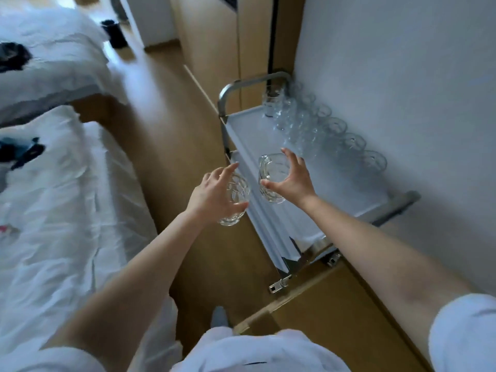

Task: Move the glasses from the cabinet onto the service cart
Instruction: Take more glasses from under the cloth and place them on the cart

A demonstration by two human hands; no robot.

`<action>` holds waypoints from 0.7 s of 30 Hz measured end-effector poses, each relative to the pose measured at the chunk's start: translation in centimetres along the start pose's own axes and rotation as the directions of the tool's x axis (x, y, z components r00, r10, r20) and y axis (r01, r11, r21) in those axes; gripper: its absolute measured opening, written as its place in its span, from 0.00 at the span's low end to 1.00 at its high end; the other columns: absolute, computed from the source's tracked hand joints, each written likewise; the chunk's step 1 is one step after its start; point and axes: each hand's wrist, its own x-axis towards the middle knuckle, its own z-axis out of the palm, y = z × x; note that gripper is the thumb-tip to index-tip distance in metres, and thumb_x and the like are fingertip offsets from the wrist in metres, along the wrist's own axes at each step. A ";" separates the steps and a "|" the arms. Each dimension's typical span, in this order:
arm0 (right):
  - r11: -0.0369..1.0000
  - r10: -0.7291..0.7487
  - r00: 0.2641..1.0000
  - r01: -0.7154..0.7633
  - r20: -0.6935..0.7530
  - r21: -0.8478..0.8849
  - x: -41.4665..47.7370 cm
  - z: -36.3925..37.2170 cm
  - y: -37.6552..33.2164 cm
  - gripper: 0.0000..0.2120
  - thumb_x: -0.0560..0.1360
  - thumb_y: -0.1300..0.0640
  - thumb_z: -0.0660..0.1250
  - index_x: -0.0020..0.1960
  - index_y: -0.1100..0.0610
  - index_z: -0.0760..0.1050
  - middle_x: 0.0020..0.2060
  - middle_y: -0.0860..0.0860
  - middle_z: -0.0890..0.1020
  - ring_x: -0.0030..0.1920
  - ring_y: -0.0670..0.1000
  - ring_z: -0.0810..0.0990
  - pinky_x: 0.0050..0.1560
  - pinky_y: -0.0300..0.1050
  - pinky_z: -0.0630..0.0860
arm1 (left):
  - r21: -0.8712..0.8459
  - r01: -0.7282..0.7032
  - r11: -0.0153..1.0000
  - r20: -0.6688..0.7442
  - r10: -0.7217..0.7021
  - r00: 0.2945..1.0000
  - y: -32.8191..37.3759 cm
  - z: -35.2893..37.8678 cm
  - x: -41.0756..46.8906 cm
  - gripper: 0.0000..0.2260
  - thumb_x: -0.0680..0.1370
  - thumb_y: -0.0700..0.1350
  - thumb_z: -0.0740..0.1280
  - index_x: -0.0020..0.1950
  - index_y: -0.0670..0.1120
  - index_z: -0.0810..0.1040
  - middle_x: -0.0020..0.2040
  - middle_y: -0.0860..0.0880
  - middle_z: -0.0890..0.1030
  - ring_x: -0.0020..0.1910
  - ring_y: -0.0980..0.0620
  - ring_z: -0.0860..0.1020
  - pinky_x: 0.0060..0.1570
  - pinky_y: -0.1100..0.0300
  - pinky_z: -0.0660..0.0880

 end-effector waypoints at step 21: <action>0.881 0.462 0.806 -0.463 -0.370 0.092 12.4 -3.7 14.9 0.48 0.62 0.46 0.79 0.75 0.53 0.59 0.71 0.56 0.63 0.72 0.55 0.62 0.70 0.45 0.60 | 0.020 -0.546 0.838 0.476 0.472 0.742 6.3 9.5 28.6 0.43 0.67 0.60 0.74 0.75 0.59 0.53 0.71 0.46 0.61 0.69 0.44 0.62 0.65 0.49 0.66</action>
